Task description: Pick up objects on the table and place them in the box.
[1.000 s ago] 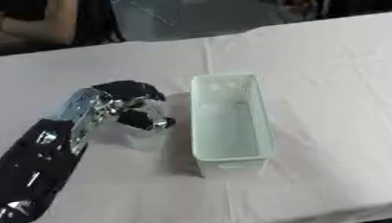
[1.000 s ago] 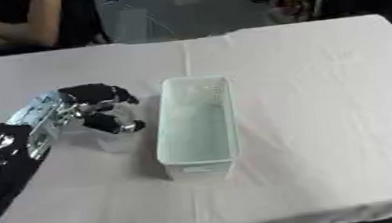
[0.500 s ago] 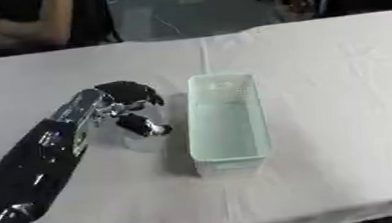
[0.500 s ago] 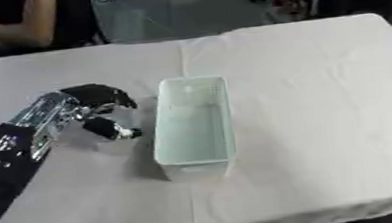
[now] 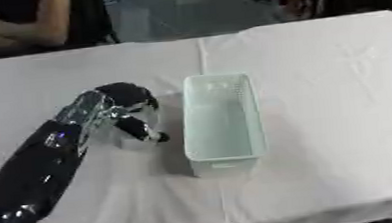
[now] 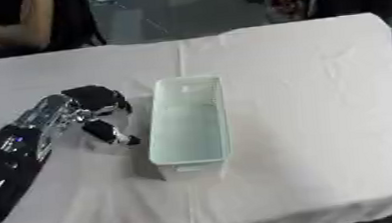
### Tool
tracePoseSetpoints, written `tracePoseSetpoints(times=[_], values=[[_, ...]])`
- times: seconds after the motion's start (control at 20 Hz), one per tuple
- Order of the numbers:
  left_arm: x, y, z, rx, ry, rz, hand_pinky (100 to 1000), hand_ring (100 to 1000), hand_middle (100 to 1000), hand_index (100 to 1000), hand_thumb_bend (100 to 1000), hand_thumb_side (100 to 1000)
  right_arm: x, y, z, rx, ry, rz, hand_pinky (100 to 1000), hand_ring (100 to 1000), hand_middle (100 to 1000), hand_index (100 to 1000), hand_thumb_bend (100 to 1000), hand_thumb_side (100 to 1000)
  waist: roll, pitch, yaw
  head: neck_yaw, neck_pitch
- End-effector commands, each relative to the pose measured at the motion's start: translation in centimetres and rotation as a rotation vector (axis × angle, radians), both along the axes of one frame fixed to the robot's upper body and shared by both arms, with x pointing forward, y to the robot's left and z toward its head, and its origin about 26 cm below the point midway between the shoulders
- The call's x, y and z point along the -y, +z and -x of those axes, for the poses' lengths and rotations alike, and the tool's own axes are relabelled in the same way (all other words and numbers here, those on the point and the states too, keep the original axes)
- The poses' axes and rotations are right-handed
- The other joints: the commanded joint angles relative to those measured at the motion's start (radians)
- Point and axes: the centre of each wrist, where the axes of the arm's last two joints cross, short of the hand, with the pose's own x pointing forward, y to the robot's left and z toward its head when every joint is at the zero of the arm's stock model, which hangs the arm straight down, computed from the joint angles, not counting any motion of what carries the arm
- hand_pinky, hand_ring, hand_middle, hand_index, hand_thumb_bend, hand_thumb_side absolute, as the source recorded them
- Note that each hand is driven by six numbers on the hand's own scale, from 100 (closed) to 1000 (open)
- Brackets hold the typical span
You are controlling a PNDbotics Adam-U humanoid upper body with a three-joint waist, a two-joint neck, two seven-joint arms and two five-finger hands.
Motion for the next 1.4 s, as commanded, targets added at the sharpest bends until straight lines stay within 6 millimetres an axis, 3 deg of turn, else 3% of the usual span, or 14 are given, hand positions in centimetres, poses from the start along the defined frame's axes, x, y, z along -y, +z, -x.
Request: tracePoseSetpoints(times=[0.05, 0.1, 0.15, 0.2, 0.25, 0.3, 0.35, 0.4, 0.45, 0.5, 0.7, 1.1, 1.4], values=[[-2.1, -1.7, 0.4, -0.053, 0.104, -0.015, 286, 354, 518, 642, 621, 315, 0.0, 0.9, 0.2, 0.029, 0.004, 0.006, 704, 884, 984, 1000, 100, 614, -0.005, -0.004, 0.004, -0.012, -0.001], [-2.2, -1.7, 0.5, -0.046, 0.12, -0.005, 286, 354, 518, 642, 621, 315, 0.0, 0.9, 0.2, 0.029, 0.004, 0.006, 704, 884, 984, 1000, 100, 614, -0.005, -0.003, 0.004, -0.012, -0.001], [-2.3, -1.7, 0.5, -0.038, 0.132, 0.002, 227, 299, 482, 578, 527, 228, 0.0, 0.9, 0.2, 0.028, 0.003, 0.006, 704, 884, 984, 1000, 100, 614, -0.005, -0.003, 0.005, -0.012, -0.001], [-2.3, -1.7, 0.6, -0.029, 0.143, 0.008, 234, 304, 486, 586, 539, 240, 0.0, 0.9, 0.2, 0.028, 0.003, 0.006, 704, 884, 984, 1000, 100, 613, -0.005, -0.003, 0.005, -0.012, -0.001], [-2.4, -1.7, 0.6, -0.021, 0.154, 0.015, 166, 261, 442, 507, 401, 125, 0.0, 0.9, 0.2, 0.027, 0.002, 0.006, 704, 884, 984, 1000, 100, 614, -0.006, -0.003, 0.006, -0.012, -0.001], [-2.5, -1.8, 0.7, -0.014, 0.166, 0.025, 183, 269, 452, 521, 430, 146, 0.0, 0.8, 0.2, 0.027, 0.001, 0.006, 704, 884, 984, 1000, 100, 614, -0.006, -0.003, 0.006, -0.012, -0.001], [-2.6, -1.8, 0.7, -0.01, 0.173, 0.031, 138, 247, 425, 481, 330, 100, 0.0, 0.8, 0.2, 0.027, 0.001, 0.006, 703, 884, 984, 1000, 100, 614, -0.006, -0.004, 0.006, -0.013, -0.001], [-2.6, -1.8, 0.7, -0.007, 0.181, 0.037, 138, 247, 425, 481, 330, 100, 0.0, 0.8, 0.2, 0.027, 0.001, 0.005, 703, 884, 984, 1000, 100, 614, -0.006, -0.004, 0.006, -0.013, -0.001], [-2.7, -1.9, 0.8, -0.003, 0.191, 0.043, 100, 201, 381, 420, 151, 100, 0.0, 0.8, 0.2, 0.026, 0.001, 0.005, 703, 883, 984, 1000, 100, 614, -0.006, -0.004, 0.007, -0.013, -0.001], [-2.8, -1.9, 0.8, 0.004, 0.205, 0.053, 100, 180, 359, 395, 107, 100, 0.0, 0.8, 0.2, 0.026, 0.0, 0.005, 703, 883, 984, 1000, 100, 615, -0.006, -0.004, 0.007, -0.013, -0.001], [-3.1, -2.1, 0.8, 0.013, 0.235, 0.083, 100, 100, 291, 285, 100, 100, 0.0, 0.8, 0.2, 0.024, 0.001, 0.005, 703, 883, 984, 1000, 100, 615, -0.006, -0.005, 0.008, -0.013, -0.001], [-3.9, -2.2, 0.8, -0.091, 0.271, 0.11, 100, 100, 238, 199, 100, 100, 0.0, 0.7, 0.2, 0.02, -0.001, 0.003, 702, 883, 984, 1000, 100, 616, -0.005, -0.007, 0.008, -0.014, -0.001], [-5.4, 0.3, 0.0, -0.2, 0.286, 0.215, 100, 100, 244, 189, 100, 119, 0.1, 0.6, 0.3, 0.012, -0.006, 0.006, 702, 882, 984, 1000, 100, 618, 0.0, -0.013, 0.008, -0.011, -0.001]])
